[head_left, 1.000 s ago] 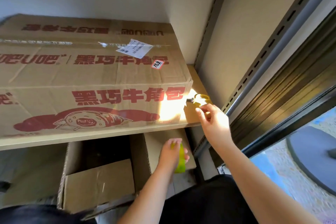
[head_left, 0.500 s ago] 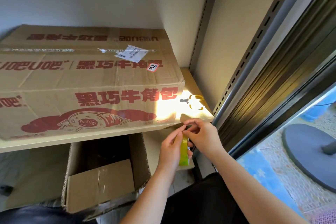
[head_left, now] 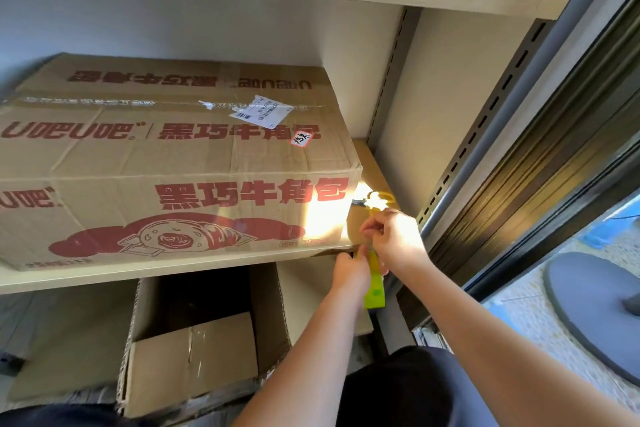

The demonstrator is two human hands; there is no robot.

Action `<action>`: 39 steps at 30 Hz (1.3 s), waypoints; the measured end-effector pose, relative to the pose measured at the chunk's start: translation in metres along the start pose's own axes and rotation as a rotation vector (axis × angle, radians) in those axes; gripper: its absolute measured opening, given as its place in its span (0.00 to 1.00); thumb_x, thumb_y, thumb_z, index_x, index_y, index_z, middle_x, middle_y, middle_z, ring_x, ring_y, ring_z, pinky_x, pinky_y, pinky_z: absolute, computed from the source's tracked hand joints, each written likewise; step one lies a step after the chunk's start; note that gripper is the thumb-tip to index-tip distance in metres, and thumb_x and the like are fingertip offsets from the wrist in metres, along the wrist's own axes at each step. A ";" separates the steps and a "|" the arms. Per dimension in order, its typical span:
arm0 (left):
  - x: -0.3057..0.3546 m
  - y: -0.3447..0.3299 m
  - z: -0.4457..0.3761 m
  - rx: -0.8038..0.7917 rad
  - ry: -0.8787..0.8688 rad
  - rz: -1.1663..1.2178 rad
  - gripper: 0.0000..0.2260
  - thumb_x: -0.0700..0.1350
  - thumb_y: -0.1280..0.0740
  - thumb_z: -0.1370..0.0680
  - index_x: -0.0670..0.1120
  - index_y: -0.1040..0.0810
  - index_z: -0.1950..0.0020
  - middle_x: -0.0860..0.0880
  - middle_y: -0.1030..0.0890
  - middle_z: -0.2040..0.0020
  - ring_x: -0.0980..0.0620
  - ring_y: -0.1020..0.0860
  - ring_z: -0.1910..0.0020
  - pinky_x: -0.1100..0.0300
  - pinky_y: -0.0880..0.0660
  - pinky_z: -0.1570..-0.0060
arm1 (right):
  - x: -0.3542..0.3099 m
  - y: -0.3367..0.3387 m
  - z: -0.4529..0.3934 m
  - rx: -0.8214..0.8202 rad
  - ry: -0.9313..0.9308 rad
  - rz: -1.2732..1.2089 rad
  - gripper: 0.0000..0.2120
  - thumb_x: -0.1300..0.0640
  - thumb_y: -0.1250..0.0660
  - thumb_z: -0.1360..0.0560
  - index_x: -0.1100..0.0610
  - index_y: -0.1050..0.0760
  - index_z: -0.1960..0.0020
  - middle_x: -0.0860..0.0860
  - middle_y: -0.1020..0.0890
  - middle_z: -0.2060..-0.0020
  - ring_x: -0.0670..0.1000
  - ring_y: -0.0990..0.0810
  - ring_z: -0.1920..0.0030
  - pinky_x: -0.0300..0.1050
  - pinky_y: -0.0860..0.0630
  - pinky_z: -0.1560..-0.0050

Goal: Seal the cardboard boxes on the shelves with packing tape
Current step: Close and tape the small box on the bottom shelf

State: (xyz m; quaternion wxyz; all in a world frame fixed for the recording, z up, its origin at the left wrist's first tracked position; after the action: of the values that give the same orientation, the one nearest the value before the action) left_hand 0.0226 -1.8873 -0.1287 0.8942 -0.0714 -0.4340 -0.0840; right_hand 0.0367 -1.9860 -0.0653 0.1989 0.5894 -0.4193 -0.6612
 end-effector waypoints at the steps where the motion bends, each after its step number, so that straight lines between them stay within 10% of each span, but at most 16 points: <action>1: 0.001 0.000 0.000 0.015 -0.012 0.018 0.19 0.54 0.41 0.16 0.41 0.30 0.33 0.45 0.23 0.45 0.48 0.24 0.52 0.59 0.28 0.53 | 0.001 -0.005 -0.004 -0.029 -0.014 0.017 0.08 0.68 0.34 0.25 0.59 0.18 0.56 0.49 0.21 0.57 0.51 0.20 0.55 0.39 0.25 0.55; 6: -0.009 0.000 -0.008 -0.040 -0.139 0.166 0.15 0.50 0.39 0.16 0.41 0.23 0.37 0.45 0.17 0.52 0.58 0.19 0.66 0.70 0.27 0.71 | 0.011 -0.011 -0.003 0.054 -0.037 -0.037 0.14 0.62 0.29 0.25 0.55 0.28 0.42 0.44 0.32 0.52 0.47 0.25 0.54 0.33 0.28 0.76; 9: -0.010 0.003 -0.011 -0.052 -0.149 0.176 0.17 0.52 0.37 0.17 0.39 0.21 0.39 0.46 0.16 0.54 0.55 0.17 0.63 0.66 0.25 0.66 | 0.020 -0.013 -0.011 0.051 -0.048 0.089 0.22 0.52 0.25 0.27 0.56 0.29 0.38 0.48 0.33 0.45 0.52 0.25 0.47 0.41 0.24 0.66; 12: -0.008 0.015 -0.003 -0.034 -0.158 -0.157 0.20 0.58 0.38 0.19 0.42 0.24 0.40 0.47 0.18 0.48 0.48 0.20 0.50 0.60 0.28 0.59 | 0.019 -0.013 0.001 0.165 -0.068 0.242 0.20 0.47 0.29 0.25 0.55 0.30 0.39 0.50 0.31 0.45 0.54 0.24 0.47 0.50 0.21 0.55; 15: -0.012 0.051 0.033 0.055 -0.381 -0.635 0.17 0.56 0.41 0.17 0.42 0.25 0.43 0.45 0.21 0.50 0.46 0.22 0.51 0.57 0.29 0.58 | -0.008 -0.012 0.044 0.396 0.065 0.263 0.09 0.48 0.37 0.19 0.54 0.28 0.49 0.46 0.27 0.58 0.50 0.22 0.63 0.41 0.28 0.69; 19: -0.040 0.140 0.071 0.380 -0.512 -1.008 0.10 0.49 0.41 0.19 0.48 0.24 0.55 0.51 0.21 0.55 0.51 0.22 0.58 0.58 0.30 0.62 | -0.060 -0.069 0.109 -0.051 0.166 0.331 0.20 0.45 0.45 0.18 0.53 0.30 0.64 0.47 0.24 0.70 0.51 0.25 0.69 0.45 0.29 0.71; 23: -0.071 0.213 0.033 0.400 -0.127 -1.165 0.16 0.40 0.41 0.20 0.45 0.29 0.32 0.44 0.28 0.33 0.43 0.27 0.34 0.51 0.29 0.41 | -0.093 -0.172 0.134 -0.567 0.496 0.353 0.07 0.56 0.39 0.21 0.54 0.23 0.46 0.51 0.22 0.51 0.56 0.20 0.53 0.47 0.26 0.59; 27: -0.108 0.271 -0.003 0.175 -0.111 -1.403 0.36 0.41 0.36 0.21 0.42 0.54 0.19 0.42 0.50 0.19 0.45 0.51 0.20 0.51 0.53 0.22 | -0.088 -0.240 0.113 -0.702 0.513 0.472 0.20 0.59 0.37 0.24 0.57 0.29 0.31 0.55 0.27 0.35 0.56 0.24 0.38 0.44 0.28 0.39; 31: -0.110 0.297 -0.014 0.056 -0.191 -1.417 0.32 0.50 0.31 0.23 0.45 0.38 0.23 0.43 0.30 0.27 0.43 0.33 0.27 0.47 0.41 0.26 | -0.088 -0.268 0.103 -0.737 0.574 0.613 0.37 0.54 0.36 0.22 0.56 0.51 0.20 0.53 0.41 0.22 0.56 0.41 0.23 0.49 0.43 0.24; 35: -0.081 0.300 0.001 0.143 -0.412 -1.366 0.19 0.55 0.23 0.32 0.51 0.23 0.47 0.48 0.18 0.48 0.46 0.20 0.48 0.56 0.29 0.59 | -0.123 -0.270 0.095 -0.727 0.606 0.685 0.28 0.37 0.32 0.28 0.51 0.28 0.34 0.51 0.20 0.44 0.55 0.20 0.43 0.46 0.27 0.51; 39: -0.074 0.289 0.036 0.174 -0.536 -1.384 0.12 0.52 0.26 0.28 0.51 0.22 0.49 0.50 0.20 0.51 0.47 0.21 0.48 0.56 0.30 0.59 | -0.141 -0.254 0.107 -0.730 0.703 0.803 0.20 0.36 0.36 0.24 0.51 0.24 0.43 0.47 0.21 0.55 0.53 0.19 0.51 0.44 0.31 0.59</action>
State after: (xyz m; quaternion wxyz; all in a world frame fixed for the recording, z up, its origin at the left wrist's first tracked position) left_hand 0.0119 -1.5918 -0.1806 0.5027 0.2712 -0.5880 -0.5726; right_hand 0.0262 -1.7007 -0.1845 0.7438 0.4625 -0.2652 -0.4031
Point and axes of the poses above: each hand's wrist, its own z-axis away from the middle knuckle, its own y-axis out of the back of the hand, x = y × z, the point moved 4 cm from there along -z, towards the middle knuckle
